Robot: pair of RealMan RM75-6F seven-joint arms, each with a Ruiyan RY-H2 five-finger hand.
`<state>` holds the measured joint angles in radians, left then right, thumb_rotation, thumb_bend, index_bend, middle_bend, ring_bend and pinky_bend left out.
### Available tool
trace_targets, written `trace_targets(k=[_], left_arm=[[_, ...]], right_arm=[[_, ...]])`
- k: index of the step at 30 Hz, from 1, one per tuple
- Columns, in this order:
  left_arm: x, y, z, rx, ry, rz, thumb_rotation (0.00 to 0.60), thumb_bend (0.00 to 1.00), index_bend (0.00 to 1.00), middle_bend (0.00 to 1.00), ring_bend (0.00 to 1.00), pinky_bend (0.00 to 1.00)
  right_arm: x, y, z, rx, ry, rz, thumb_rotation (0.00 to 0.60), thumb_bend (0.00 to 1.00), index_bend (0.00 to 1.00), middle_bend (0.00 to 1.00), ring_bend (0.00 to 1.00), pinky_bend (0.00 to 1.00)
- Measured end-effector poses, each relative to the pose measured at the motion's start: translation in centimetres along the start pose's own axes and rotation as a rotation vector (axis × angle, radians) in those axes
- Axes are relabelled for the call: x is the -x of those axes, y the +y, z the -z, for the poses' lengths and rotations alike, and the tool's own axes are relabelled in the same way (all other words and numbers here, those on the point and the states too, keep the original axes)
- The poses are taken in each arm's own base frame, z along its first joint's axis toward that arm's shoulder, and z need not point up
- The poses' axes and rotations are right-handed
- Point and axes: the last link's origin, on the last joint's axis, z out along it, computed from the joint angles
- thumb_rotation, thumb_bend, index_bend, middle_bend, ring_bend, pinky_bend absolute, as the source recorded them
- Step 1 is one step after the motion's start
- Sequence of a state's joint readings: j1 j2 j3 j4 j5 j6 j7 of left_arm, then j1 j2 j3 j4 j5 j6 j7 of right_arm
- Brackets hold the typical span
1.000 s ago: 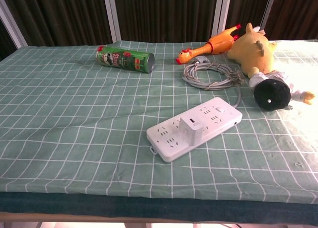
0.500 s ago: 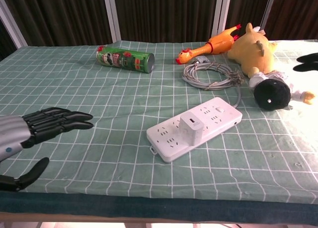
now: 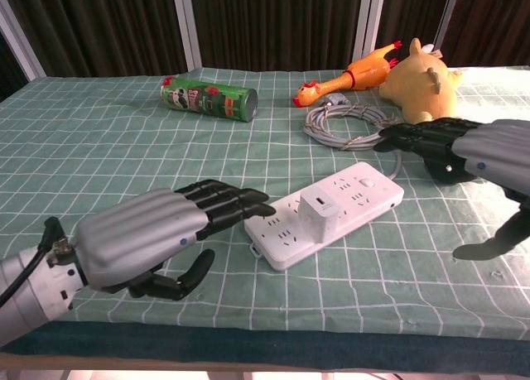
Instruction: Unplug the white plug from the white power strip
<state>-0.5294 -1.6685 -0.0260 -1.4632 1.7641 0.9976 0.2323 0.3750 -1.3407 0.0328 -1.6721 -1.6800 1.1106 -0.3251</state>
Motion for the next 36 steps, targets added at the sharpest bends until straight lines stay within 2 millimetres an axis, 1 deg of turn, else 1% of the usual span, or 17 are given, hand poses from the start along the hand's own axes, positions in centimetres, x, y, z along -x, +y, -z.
trace_targets(k=[3,7,10,14,18,24,36], left_arm=[[0.4,-0.1,-0.4,-0.023,-0.02,0.007,0.6,0.76,0.0,0.0,0.0,0.03],[1.0,0.0,-0.5,-0.034,-0.036,0.004,0.6,0.77,0.0,0.0,0.0,0.03],[1.4,0.1,-0.8,-0.04,-0.042,-0.001,0.6,0.76,0.0,0.0,0.0,0.03],[1.8,0.2,-1.7,-0.048,-0.049,0.009,0.6,0.76,0.0,0.0,0.0,0.03],[2.0,0.3,-2.1,-0.047,-0.053,0.01,0.6,0.75,0.0,0.0,0.0,0.03],[3.1,0.7,-2.9,-0.056,-0.074,0.002,0.6,0.75,0.0,0.0,0.0,0.02],[3.5,0.0,-4.8,-0.068,-0.084,0.018,0.6,0.75,0.0,0.0,0.0,0.02]], right_arm=[[0.1,-0.6,-1.2,-0.021,0.001,0.002,0.6,0.16,0.0,0.0,0.0,0.0],[0.3,-1.1,-2.5,-0.034,-0.008,0.003,0.6,0.16,0.0,0.0,0.0,0.0],[0.5,-1.3,-3.2,-0.031,-0.02,-0.004,0.6,0.16,0.0,0.0,0.0,0.0],[0.8,-1.6,-3.8,-0.03,-0.038,-0.01,0.6,0.16,0.0,0.0,0.0,0.0],[0.9,-1.7,-3.9,-0.029,-0.043,-0.009,0.6,0.16,0.0,0.0,0.0,0.0],[0.9,-1.8,-4.2,-0.024,-0.056,-0.01,0.6,0.16,0.0,0.0,0.0,0.0],[1.4,-2.4,-4.9,-0.042,-0.07,0.006,0.6,0.16,0.01,0.0,0.0,0.0]])
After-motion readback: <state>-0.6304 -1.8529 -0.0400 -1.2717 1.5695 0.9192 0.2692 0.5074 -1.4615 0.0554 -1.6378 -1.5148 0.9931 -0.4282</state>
